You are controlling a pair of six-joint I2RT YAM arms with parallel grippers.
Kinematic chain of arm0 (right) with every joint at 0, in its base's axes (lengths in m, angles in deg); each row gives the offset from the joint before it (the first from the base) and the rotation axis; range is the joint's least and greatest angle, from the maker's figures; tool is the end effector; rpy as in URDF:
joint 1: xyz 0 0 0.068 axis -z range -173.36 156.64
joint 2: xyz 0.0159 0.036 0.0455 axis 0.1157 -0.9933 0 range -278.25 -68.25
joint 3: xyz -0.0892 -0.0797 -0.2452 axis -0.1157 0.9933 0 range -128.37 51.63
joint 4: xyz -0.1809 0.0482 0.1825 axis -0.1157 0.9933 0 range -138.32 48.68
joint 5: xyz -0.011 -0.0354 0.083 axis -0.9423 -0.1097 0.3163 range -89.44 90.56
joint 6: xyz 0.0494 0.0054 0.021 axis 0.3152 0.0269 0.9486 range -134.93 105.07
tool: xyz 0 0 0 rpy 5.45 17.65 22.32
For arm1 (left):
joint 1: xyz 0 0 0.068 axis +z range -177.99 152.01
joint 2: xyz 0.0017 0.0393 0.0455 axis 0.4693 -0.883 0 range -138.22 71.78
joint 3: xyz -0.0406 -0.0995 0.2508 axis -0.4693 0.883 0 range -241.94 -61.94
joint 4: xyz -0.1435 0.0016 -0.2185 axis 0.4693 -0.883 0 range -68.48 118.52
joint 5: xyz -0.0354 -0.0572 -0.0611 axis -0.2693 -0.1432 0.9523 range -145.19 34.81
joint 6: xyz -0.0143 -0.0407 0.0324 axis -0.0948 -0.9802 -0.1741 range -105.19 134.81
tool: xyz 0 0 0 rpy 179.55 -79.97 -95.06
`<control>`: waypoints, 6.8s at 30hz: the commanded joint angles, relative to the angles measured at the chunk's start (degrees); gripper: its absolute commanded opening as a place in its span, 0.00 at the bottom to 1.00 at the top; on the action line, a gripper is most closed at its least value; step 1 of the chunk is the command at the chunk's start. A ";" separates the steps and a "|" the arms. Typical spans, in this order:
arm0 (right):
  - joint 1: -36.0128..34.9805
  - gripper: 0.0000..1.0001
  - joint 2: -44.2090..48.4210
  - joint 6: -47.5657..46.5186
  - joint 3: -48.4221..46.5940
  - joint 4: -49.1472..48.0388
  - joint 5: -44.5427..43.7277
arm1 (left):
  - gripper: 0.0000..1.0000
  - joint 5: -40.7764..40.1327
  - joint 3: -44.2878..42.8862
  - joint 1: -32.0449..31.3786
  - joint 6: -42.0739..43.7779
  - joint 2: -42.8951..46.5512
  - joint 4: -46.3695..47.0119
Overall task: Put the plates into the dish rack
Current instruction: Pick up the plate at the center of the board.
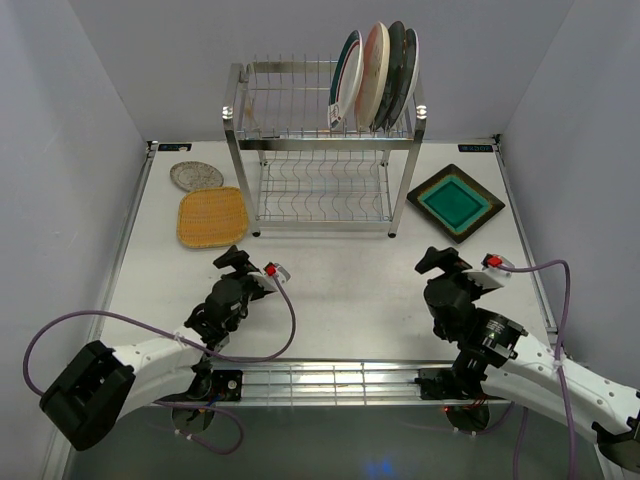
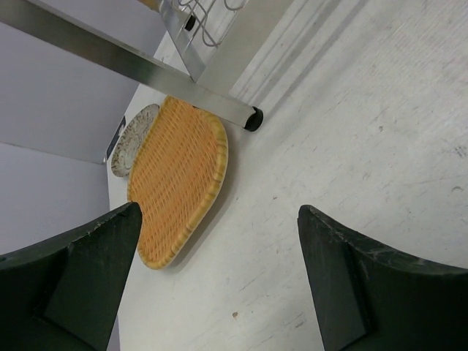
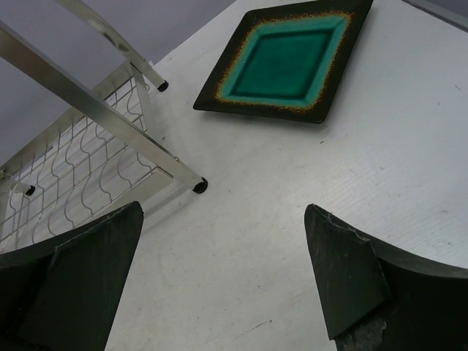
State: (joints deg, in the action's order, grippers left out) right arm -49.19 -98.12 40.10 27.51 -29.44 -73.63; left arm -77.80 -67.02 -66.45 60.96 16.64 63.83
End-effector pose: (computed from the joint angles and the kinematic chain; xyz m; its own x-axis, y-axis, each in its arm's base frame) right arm 0.0940 0.0774 0.2453 0.0836 0.5207 -0.8496 0.3441 0.7851 0.5150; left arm 0.1460 -0.0985 0.1536 0.0659 0.7977 -0.5994 0.3400 0.5468 0.7651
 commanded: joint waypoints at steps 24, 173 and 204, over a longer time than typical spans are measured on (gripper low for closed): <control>0.90 0.93 -6.34 -15.82 3.55 -15.52 5.02 | 0.98 18.55 -0.54 27.72 2.54 -13.15 10.04; 8.81 0.95 -2.13 -24.53 6.89 -25.20 19.44 | 0.00 39.58 -15.13 41.53 8.53 8.72 -15.79; 8.90 0.95 -3.88 -24.70 6.63 -25.64 20.23 | 0.00 36.15 -49.15 41.53 -26.21 9.43 -56.41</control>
State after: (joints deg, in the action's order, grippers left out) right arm -40.56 -102.36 16.14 34.59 -52.83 -53.04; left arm -43.68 -115.35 -25.05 34.65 25.85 6.28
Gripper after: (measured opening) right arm 0.953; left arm 0.168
